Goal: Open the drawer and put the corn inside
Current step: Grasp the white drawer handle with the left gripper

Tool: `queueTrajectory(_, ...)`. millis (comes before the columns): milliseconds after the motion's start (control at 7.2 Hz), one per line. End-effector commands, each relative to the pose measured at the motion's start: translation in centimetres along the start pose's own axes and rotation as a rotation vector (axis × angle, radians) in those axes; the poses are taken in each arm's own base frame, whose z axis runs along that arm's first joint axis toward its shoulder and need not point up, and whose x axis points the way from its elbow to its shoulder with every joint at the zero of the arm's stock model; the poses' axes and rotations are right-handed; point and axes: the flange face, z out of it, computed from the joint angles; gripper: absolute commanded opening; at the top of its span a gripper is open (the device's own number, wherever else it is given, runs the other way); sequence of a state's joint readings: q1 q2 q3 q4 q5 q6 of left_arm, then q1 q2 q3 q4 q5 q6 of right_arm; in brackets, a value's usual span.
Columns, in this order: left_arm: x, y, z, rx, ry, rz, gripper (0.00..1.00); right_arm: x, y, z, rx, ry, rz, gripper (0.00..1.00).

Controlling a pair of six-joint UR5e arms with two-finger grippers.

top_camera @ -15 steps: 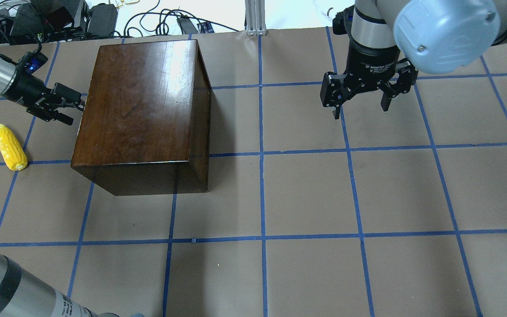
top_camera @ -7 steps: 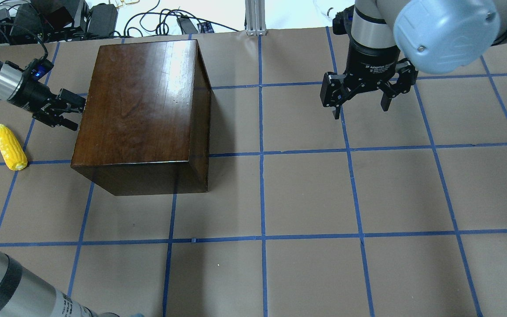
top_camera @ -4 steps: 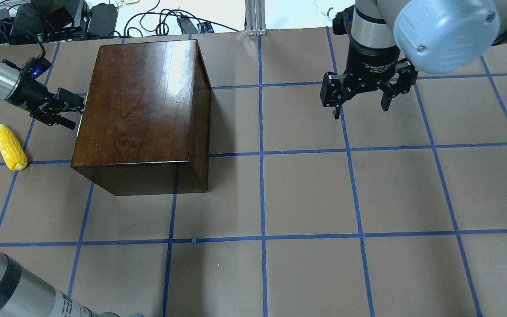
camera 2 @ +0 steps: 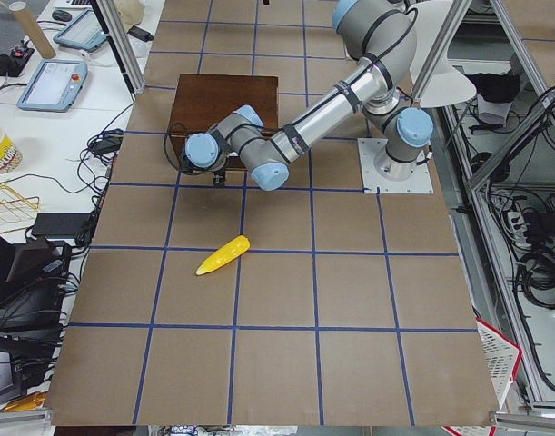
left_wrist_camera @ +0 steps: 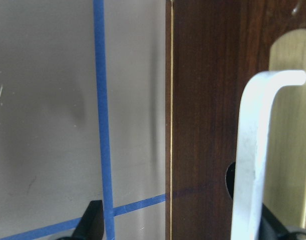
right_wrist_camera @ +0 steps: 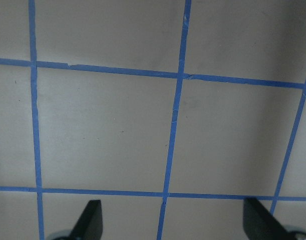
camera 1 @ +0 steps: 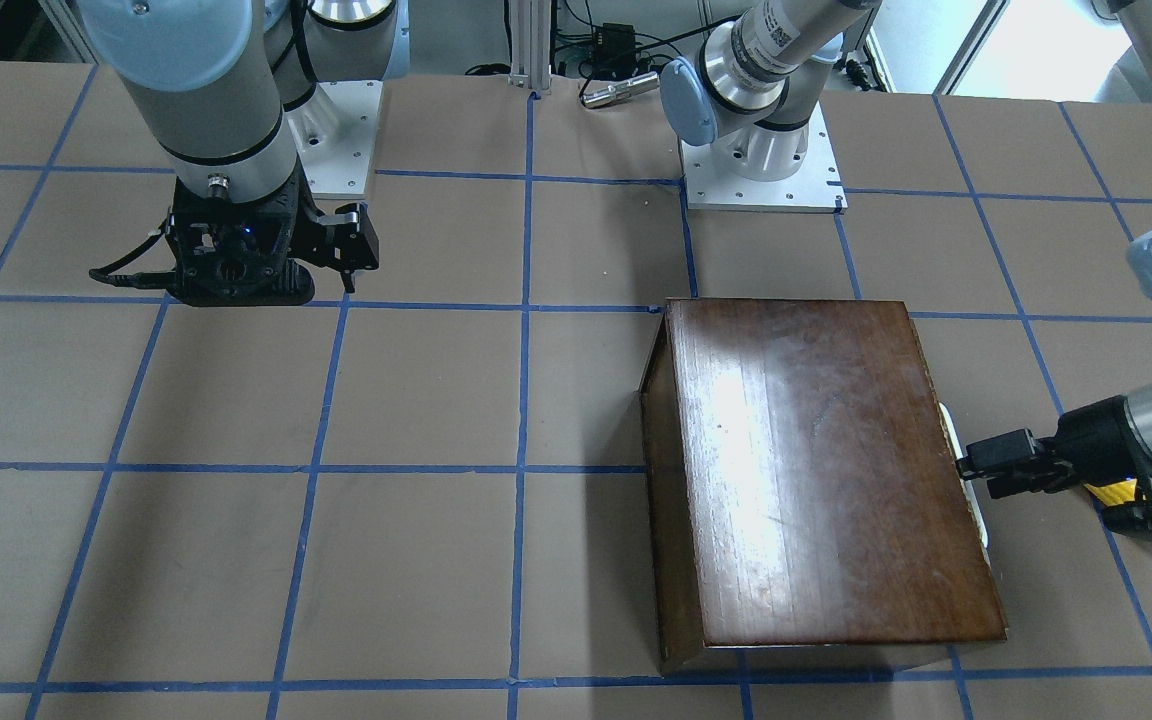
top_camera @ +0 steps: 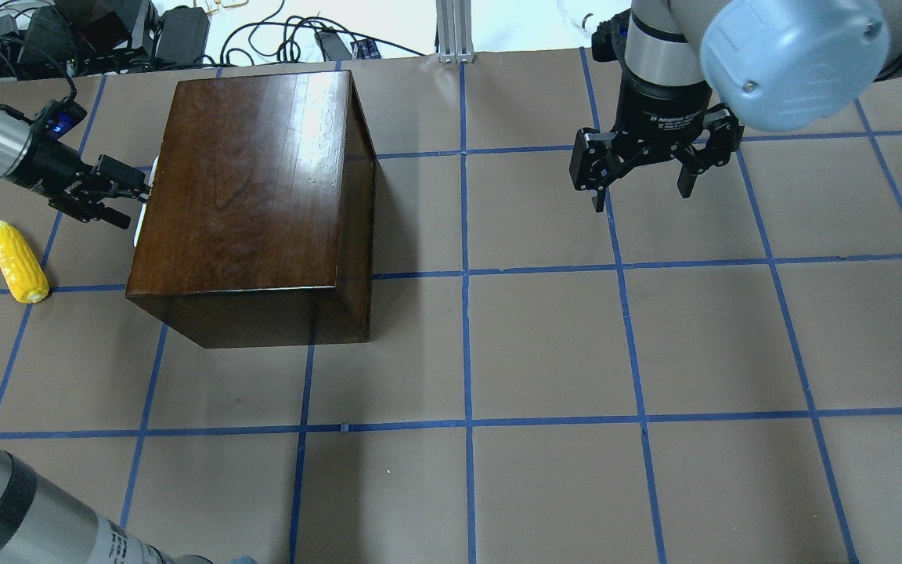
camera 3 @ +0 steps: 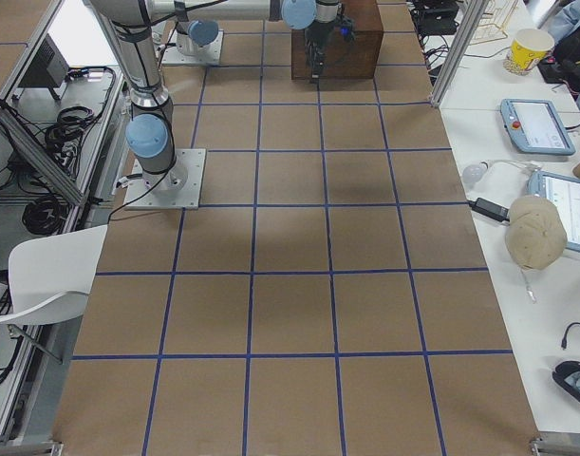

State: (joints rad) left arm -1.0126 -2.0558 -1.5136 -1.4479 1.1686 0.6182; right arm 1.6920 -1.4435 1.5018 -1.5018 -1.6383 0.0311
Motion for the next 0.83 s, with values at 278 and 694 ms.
queueTrajectory(278,-0.5,0.1,-0.6,0.006,-0.012,-0.005,1.00,0.0,0.0,0.0,0.000,0.000,0.001,1.00)
queueTrajectory(694,-1.5,0.2,-1.8,0.002,-0.053,-0.011,1.00,0.0,0.0,0.0,0.000,0.000,0.001,1.00)
